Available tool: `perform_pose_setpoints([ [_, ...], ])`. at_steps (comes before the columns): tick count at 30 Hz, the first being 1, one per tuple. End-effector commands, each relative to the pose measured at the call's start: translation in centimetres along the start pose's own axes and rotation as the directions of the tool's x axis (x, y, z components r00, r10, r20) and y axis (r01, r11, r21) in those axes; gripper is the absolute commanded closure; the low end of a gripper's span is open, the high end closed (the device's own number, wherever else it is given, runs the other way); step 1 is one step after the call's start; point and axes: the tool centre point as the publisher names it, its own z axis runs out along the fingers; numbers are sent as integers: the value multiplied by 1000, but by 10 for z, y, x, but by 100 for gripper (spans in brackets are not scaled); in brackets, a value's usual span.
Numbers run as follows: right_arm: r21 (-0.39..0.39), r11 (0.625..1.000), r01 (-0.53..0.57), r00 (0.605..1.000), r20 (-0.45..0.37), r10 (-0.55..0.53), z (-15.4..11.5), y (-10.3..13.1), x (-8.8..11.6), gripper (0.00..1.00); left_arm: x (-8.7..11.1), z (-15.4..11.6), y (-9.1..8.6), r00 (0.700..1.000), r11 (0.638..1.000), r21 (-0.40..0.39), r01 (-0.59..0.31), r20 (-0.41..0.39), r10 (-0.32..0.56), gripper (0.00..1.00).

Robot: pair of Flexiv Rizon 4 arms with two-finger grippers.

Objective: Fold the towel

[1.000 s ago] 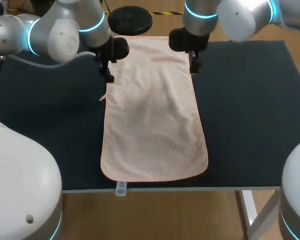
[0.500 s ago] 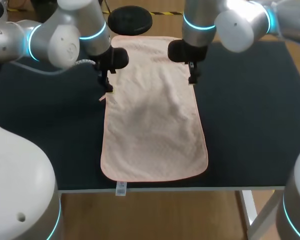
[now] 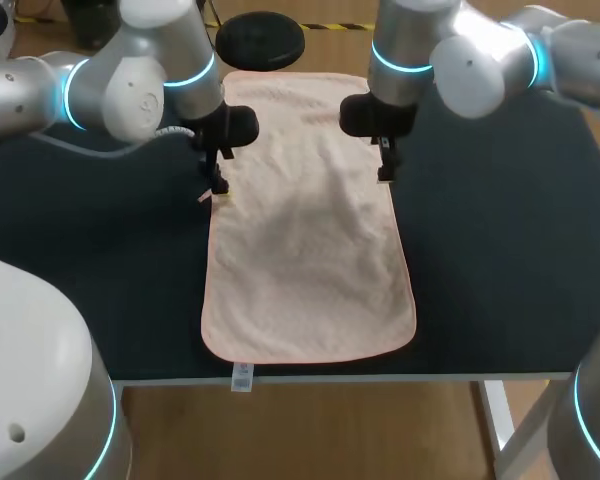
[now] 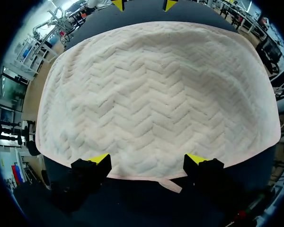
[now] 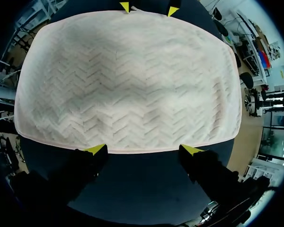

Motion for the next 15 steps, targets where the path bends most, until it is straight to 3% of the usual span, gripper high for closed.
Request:
perform_pose_setpoints([
  [1, 2, 1000, 7, 1000, -9, -7, 8, 2, -5, 0, -3, 8, 3, 1000, 1000, -3, 2, 0, -2, 0],
  [15, -10, 1000, 5, 1000, -23, -5, 30, 2, -18, 0, -10, 23, 2, 1000, 1000, -11, 7, -8, -7, 0],
])
